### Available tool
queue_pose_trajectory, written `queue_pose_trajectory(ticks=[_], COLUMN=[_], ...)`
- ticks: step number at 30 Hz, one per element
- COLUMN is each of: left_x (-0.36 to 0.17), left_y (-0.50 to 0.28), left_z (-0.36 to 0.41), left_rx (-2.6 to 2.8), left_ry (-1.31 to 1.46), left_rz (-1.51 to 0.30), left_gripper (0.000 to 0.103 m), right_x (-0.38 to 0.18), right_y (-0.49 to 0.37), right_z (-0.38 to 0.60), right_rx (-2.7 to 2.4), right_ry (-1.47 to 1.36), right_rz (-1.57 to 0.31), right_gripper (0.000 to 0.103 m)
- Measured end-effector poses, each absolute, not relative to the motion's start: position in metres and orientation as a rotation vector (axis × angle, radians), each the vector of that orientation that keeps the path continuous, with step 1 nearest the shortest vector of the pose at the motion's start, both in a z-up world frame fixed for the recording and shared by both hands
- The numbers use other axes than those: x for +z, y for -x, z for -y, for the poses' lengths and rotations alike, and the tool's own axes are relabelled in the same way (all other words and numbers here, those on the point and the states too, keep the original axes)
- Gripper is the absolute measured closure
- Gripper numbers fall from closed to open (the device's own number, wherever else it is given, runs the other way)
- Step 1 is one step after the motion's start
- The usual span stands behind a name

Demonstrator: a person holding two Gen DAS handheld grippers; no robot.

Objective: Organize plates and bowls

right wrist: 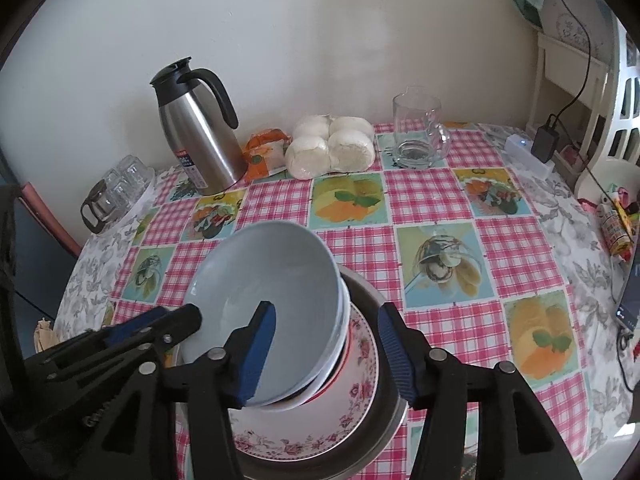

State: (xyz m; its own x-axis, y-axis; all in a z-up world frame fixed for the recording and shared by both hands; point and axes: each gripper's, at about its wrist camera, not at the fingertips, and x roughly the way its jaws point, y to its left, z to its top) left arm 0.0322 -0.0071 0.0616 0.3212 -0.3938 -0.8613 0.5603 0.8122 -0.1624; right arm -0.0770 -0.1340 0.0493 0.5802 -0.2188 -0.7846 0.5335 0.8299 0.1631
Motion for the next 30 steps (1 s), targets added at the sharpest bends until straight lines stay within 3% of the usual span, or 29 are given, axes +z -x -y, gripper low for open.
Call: queue_pose_trajectory(ticks=[9,14,17,23,30], left_x=[0.064,0.061,0.059,0.052,0.043], left_y=[-0.039,-0.041,-0.041,-0.041,-0.038], left_z=[-0.008,-0.015,-0.019,-0.029,-0.04], left_rx=[-0.547,-0.502,-0.476,-0.444,-0.422], left_ry=[-0.155,-0.166,-0.184,-0.196,-0.203], left_rz=[-1.051,-1.032,-1.02,-1.023,-1.035], left_gripper=[0.027,0.021,0.012,0.011,0.011], right_x=[0.047,0.043,0.043,0.042,0.04], right_y=[0.077,0.078,0.08,0.084,0.09], right_z=[0.134,0.135,0.135,0.133,0.129], right_rx=[-0.459,-0.464,-0.47,-0.473,-0.473], right_ry=[-0.388,-0.377,-0.372,-0.36,-0.348], right_rz=[-0.852,-0.855,-0.853,-0.842,-0.839], right_gripper=[0.026,0.018,0.011,0.0,0.0])
